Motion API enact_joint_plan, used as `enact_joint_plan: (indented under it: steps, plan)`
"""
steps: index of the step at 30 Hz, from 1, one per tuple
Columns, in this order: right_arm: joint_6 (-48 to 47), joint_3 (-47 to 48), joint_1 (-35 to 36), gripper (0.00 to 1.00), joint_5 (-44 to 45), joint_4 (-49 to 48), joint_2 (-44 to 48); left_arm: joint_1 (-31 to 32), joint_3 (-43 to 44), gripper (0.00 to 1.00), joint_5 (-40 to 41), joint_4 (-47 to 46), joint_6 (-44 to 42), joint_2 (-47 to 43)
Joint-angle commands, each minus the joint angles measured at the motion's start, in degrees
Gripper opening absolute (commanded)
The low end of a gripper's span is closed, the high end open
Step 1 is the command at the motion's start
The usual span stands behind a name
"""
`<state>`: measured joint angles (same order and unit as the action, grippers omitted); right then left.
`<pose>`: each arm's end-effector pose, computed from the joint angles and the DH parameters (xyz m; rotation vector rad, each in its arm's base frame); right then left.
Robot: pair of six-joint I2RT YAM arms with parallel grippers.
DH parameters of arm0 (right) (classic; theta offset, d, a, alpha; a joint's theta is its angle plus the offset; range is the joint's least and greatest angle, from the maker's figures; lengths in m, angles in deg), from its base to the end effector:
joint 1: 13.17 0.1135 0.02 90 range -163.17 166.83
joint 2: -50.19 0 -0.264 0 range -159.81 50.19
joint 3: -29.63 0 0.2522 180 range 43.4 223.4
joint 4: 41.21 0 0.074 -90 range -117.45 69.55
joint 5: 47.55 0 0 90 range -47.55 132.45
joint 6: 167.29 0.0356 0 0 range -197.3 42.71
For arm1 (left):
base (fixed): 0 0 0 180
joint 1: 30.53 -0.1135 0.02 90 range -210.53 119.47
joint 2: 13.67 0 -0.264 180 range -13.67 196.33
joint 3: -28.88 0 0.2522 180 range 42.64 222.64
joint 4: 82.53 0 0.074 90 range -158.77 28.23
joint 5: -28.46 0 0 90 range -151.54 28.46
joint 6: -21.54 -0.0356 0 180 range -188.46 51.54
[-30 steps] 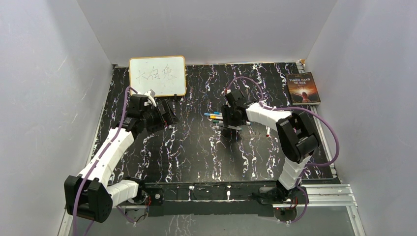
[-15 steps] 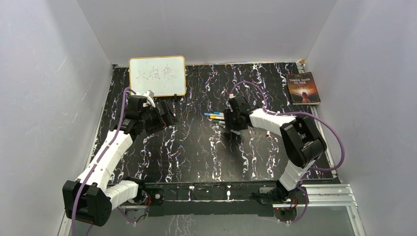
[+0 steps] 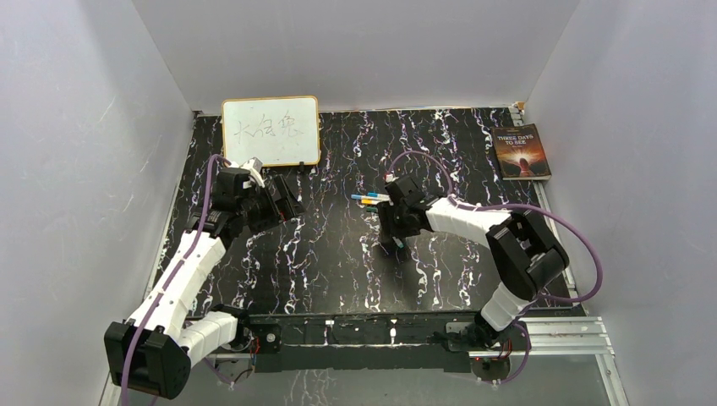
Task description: Open the pen caps
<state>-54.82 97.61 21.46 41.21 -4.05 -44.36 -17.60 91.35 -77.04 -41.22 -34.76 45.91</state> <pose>0.2588 0.1796 0.1656 -0.2960 2.7139 0.3304 0.2153 -0.0592 0.2866 -0.2674 2.3029 -0.7316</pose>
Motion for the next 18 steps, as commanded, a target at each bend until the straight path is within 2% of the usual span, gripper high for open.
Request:
enact_joint_plan:
  steps: [1, 9, 18]
  plan:
    - [2.45, -0.59, 2.82, 0.49, 1.44, 0.11, 2.81, 0.03, -0.17, 0.98, -1.15, 0.91, 0.48, -1.41]
    - [5.75, -0.36, 8.82, 0.49, 5.15, 1.25, 2.05, 0.0, -1.5, 0.98, -2.34, 0.19, 0.97, -1.12]
    - [7.64, 1.09, 9.93, 0.46, 8.84, 3.97, -0.82, -0.02, -2.79, 0.98, -2.21, 0.43, 1.31, -2.11]
